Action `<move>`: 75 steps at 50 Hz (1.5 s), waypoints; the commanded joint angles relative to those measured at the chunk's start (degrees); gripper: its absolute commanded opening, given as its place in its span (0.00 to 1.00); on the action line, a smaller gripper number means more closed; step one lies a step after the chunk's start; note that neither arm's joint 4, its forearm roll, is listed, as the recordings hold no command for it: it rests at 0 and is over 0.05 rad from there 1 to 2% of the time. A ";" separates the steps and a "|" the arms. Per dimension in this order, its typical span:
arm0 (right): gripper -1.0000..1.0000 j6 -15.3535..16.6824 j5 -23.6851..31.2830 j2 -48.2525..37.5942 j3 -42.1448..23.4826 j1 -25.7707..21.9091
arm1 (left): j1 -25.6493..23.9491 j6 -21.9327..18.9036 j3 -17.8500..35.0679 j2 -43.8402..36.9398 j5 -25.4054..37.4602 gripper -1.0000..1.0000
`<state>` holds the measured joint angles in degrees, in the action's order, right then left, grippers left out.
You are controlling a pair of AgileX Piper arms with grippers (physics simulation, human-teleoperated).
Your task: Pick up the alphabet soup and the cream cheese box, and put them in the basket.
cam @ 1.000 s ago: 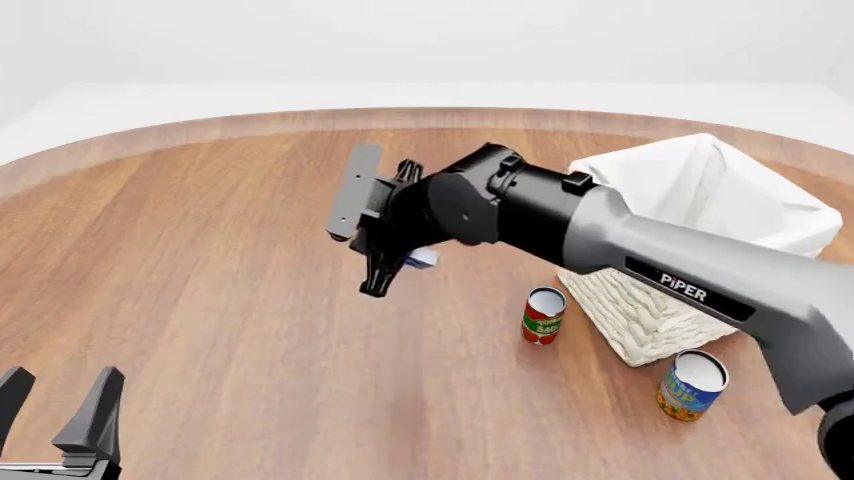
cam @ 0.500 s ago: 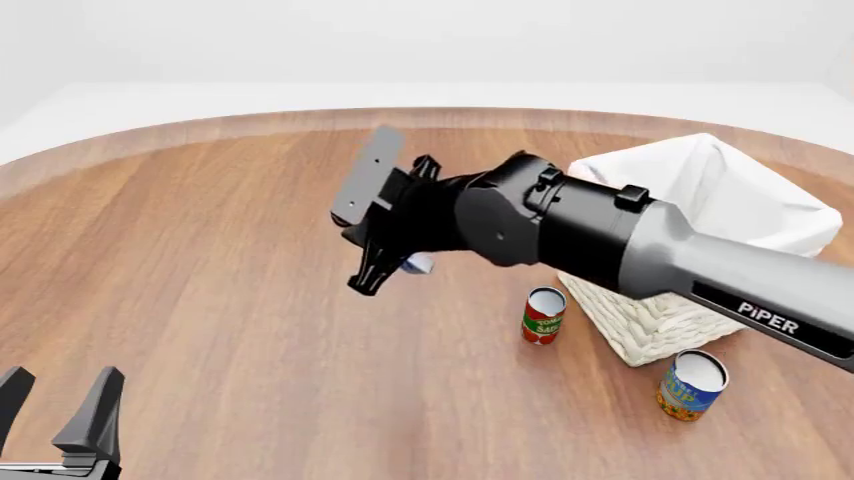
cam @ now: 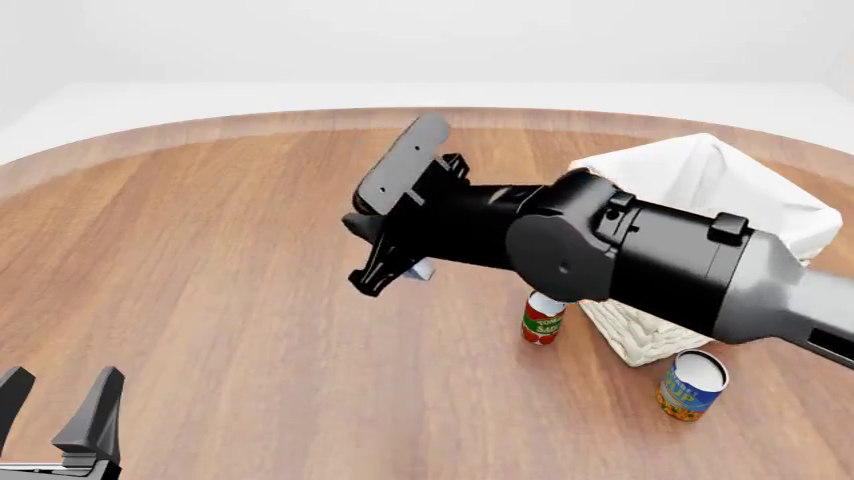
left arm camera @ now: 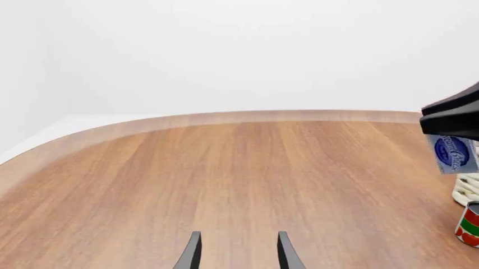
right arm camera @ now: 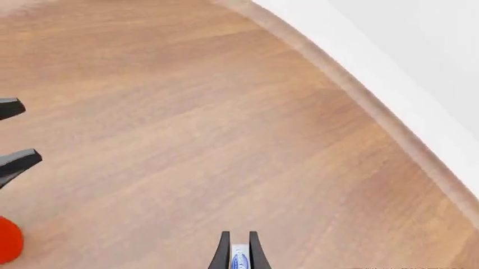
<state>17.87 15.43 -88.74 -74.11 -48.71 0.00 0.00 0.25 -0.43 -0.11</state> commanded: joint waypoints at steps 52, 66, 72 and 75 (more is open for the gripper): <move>0.00 -8.30 -6.39 1.55 1.97 4.87 | 0.00 0.00 0.00 0.00 0.00 1.00; 0.00 -10.33 -6.79 3.62 0.85 6.78 | 0.00 0.00 0.00 0.00 0.00 1.00; 0.00 -12.65 -7.10 5.66 1.73 6.55 | 0.00 0.00 0.00 0.00 0.00 1.00; 0.00 -13.46 -7.21 6.45 2.19 6.49 | 0.00 0.00 0.00 0.00 0.00 1.00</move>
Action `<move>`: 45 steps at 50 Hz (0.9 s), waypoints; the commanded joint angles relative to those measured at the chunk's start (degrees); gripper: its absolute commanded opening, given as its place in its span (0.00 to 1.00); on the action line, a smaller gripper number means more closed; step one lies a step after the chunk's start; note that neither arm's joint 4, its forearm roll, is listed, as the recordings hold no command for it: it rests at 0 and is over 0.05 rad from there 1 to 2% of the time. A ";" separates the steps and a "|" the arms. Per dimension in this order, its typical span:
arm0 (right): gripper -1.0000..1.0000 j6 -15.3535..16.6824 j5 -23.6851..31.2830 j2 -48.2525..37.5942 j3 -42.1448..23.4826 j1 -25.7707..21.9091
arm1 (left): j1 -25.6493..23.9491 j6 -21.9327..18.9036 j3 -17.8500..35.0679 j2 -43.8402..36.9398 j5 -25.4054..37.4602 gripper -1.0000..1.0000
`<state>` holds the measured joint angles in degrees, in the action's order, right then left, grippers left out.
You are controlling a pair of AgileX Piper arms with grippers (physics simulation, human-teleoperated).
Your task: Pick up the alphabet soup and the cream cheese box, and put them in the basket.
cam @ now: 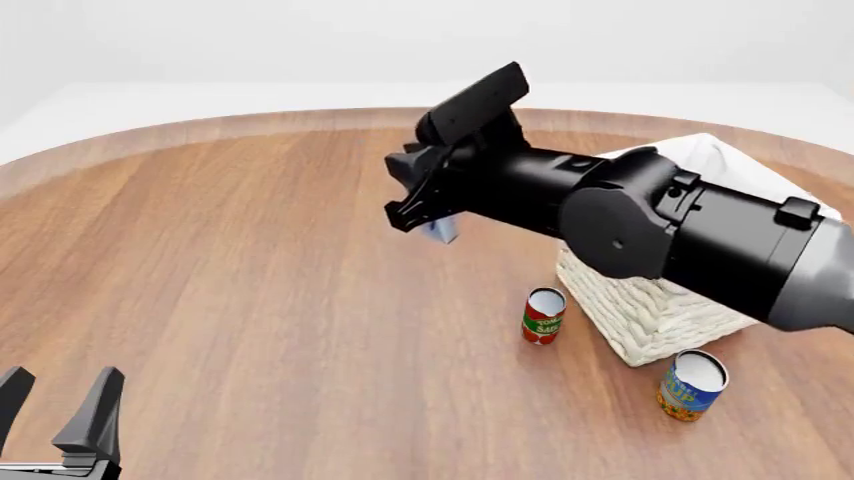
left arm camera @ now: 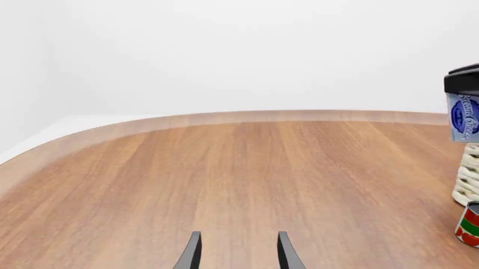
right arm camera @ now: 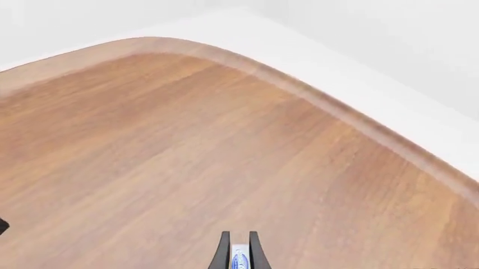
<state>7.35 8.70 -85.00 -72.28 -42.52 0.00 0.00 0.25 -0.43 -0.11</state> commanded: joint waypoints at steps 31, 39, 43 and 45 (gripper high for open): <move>0.00 -6.33 -0.49 7.66 1.69 5.44 | 0.00 0.00 0.00 0.00 0.00 1.00; 0.00 -6.66 0.40 8.67 1.73 6.22 | 0.00 0.00 0.00 0.00 0.00 1.00; 0.00 -6.80 0.79 9.20 1.79 6.77 | 0.00 0.00 0.00 0.00 0.00 1.00; 0.00 -6.86 1.02 9.40 1.84 6.97 | 0.00 0.00 0.00 0.00 0.00 1.00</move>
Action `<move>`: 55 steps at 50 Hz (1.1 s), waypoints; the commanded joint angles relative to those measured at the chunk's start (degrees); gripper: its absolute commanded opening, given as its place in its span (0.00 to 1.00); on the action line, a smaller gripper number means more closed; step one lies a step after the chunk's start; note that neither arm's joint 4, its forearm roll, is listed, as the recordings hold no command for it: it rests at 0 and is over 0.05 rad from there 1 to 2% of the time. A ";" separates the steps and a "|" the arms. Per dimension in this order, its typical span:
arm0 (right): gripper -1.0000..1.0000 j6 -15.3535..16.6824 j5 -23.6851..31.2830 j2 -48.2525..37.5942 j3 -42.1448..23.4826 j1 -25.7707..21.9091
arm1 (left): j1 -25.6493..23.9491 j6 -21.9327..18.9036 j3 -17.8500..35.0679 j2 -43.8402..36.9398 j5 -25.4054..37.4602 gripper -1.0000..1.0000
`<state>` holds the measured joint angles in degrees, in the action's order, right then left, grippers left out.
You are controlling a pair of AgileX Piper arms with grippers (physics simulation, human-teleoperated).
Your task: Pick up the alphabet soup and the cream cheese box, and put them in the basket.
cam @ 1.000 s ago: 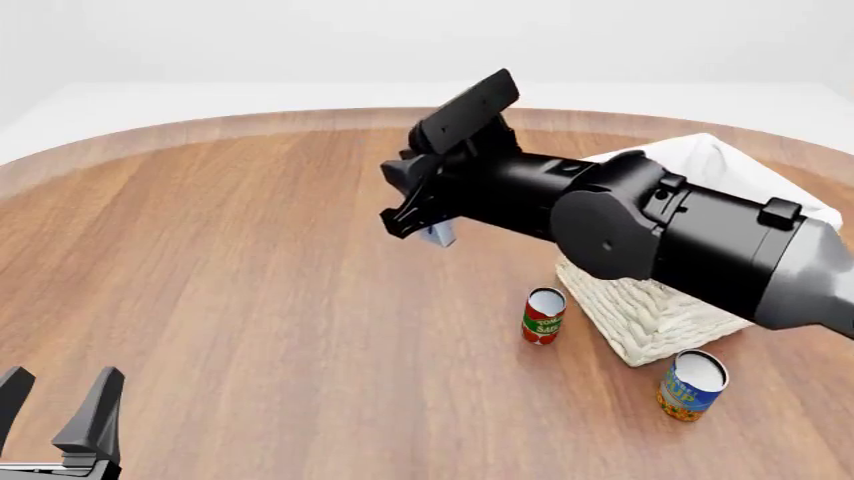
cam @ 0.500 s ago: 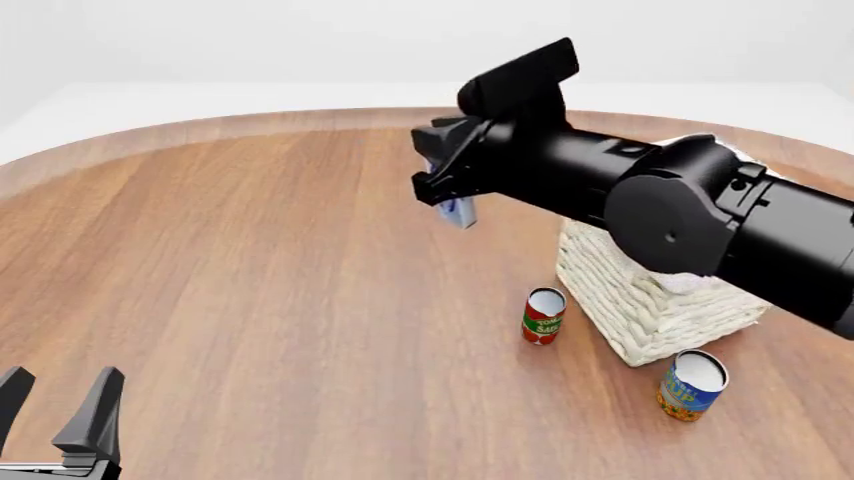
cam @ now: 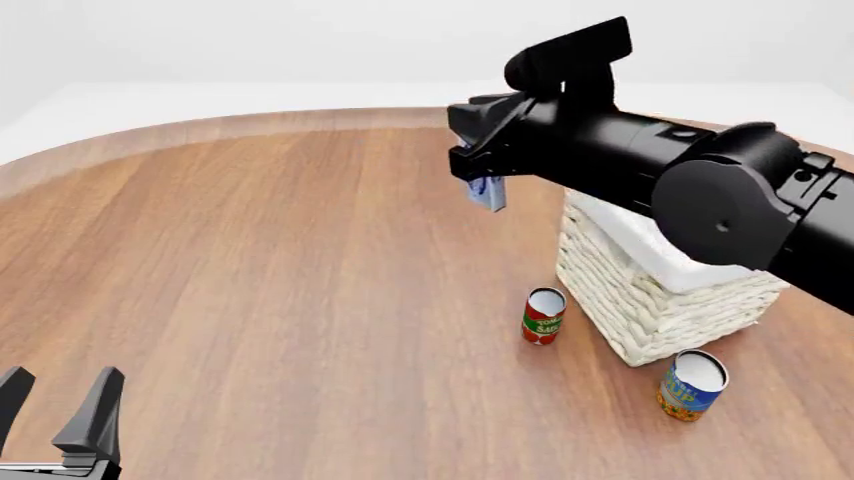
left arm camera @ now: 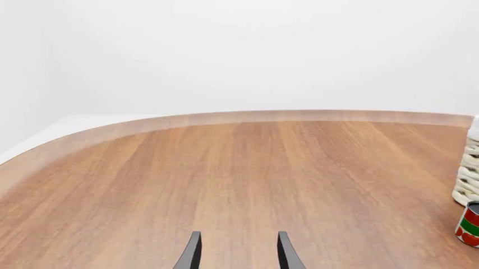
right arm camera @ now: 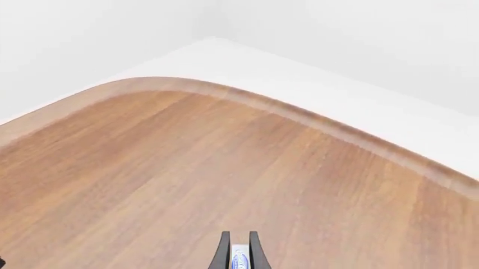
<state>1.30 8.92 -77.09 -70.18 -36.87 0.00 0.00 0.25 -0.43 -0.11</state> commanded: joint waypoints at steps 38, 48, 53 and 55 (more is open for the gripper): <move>0.00 -0.33 7.66 5.83 -0.86 6.67 | 0.00 0.00 0.00 0.00 0.00 1.00; 0.00 -0.35 9.07 7.08 -0.22 7.72 | 0.00 0.00 0.00 0.00 0.00 1.00; 0.00 -0.54 10.50 7.52 -0.95 8.56 | 0.00 0.00 0.00 0.00 0.00 1.00; 0.00 -0.27 11.04 7.53 -1.12 8.93 | 0.00 0.00 0.00 0.00 0.00 1.00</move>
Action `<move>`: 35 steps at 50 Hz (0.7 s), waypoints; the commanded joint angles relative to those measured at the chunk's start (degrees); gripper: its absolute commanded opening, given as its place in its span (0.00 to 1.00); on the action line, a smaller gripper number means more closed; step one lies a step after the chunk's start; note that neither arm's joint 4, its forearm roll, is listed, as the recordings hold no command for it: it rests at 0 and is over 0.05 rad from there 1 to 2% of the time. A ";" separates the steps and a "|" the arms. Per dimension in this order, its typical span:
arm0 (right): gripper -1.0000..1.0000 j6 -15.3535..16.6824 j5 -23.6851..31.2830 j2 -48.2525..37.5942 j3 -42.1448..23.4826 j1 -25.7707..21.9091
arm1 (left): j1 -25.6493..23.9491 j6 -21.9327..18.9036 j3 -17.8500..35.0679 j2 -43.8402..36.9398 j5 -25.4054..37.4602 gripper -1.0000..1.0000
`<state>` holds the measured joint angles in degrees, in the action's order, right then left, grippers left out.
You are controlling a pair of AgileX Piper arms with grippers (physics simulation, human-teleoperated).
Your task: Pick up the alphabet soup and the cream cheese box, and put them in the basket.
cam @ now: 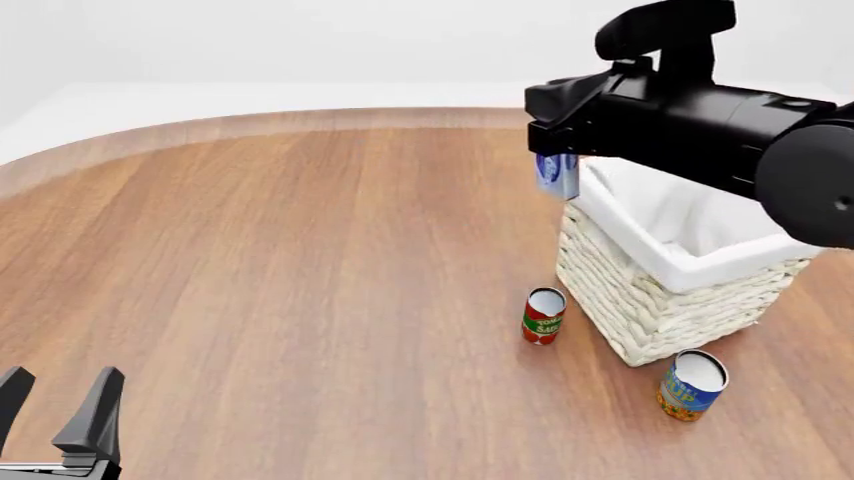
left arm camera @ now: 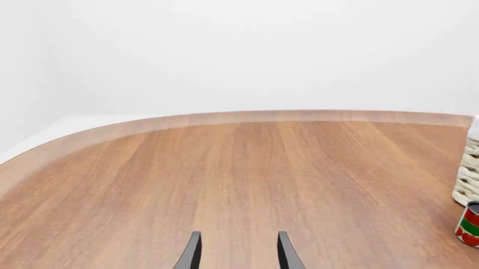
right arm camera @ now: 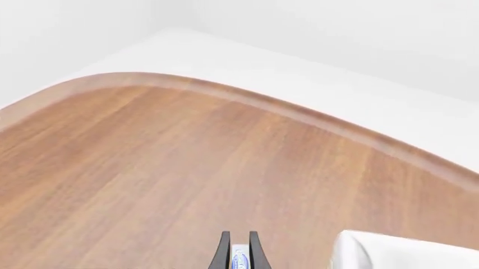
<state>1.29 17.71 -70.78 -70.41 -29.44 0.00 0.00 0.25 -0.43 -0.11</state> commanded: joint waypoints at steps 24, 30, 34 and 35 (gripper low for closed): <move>0.00 -0.44 5.61 3.70 -1.08 5.00 | 0.00 0.00 0.00 0.00 0.00 1.00; 0.00 -0.21 5.40 3.05 -1.25 6.81 | 0.00 0.00 0.00 0.00 0.00 1.00; 0.00 -0.41 5.71 2.92 -0.90 7.60 | 0.00 0.00 0.00 0.00 0.00 1.00; 0.00 -0.56 5.75 2.81 -0.94 7.81 | 0.00 0.00 0.00 0.00 0.00 1.00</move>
<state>1.27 23.10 -67.92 -71.18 -23.65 0.00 0.00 0.25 -0.43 -0.11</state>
